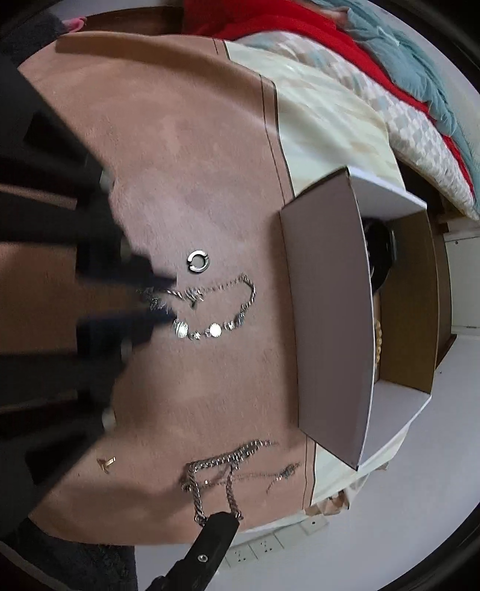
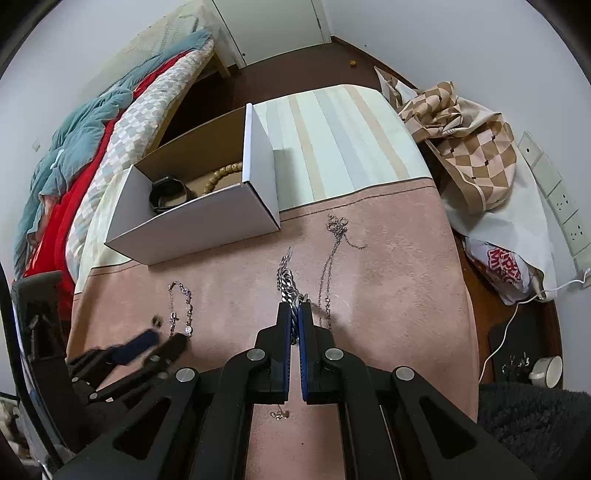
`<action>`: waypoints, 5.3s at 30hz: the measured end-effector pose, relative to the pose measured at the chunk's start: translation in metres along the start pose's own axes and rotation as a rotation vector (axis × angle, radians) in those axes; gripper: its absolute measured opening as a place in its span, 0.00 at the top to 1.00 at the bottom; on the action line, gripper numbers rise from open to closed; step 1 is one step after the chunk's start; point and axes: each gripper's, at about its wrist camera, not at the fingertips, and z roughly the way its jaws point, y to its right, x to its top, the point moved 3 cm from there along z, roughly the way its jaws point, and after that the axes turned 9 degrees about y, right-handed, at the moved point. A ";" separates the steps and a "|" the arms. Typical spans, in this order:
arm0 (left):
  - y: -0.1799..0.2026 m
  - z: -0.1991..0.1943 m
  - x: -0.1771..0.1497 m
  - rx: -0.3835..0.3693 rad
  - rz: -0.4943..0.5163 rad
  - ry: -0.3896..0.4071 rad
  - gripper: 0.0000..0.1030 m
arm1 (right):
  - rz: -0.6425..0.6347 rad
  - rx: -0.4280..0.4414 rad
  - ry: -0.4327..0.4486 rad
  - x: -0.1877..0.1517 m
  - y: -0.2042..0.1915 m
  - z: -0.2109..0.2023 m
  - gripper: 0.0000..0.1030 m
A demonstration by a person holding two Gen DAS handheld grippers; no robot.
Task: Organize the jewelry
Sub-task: 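Grasp a silver chain bracelet with the left tool while the right tool grasps the chunky silver chain, then lower both chains into the white box and open both tools, then grasp a small black ring with the left tool while the right tool grasps a silver earring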
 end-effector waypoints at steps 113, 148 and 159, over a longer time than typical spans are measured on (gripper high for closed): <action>-0.060 -0.159 0.030 0.179 -0.098 0.273 0.00 | -0.170 -0.095 0.143 0.041 -0.052 -0.115 0.01; 0.044 -0.039 -0.074 -0.047 0.101 0.026 0.90 | -0.008 -0.178 -0.057 -0.058 0.060 -0.059 0.42; -0.006 -0.050 -0.063 0.033 0.036 0.063 0.90 | -0.023 -0.041 -0.077 -0.061 0.032 -0.044 0.42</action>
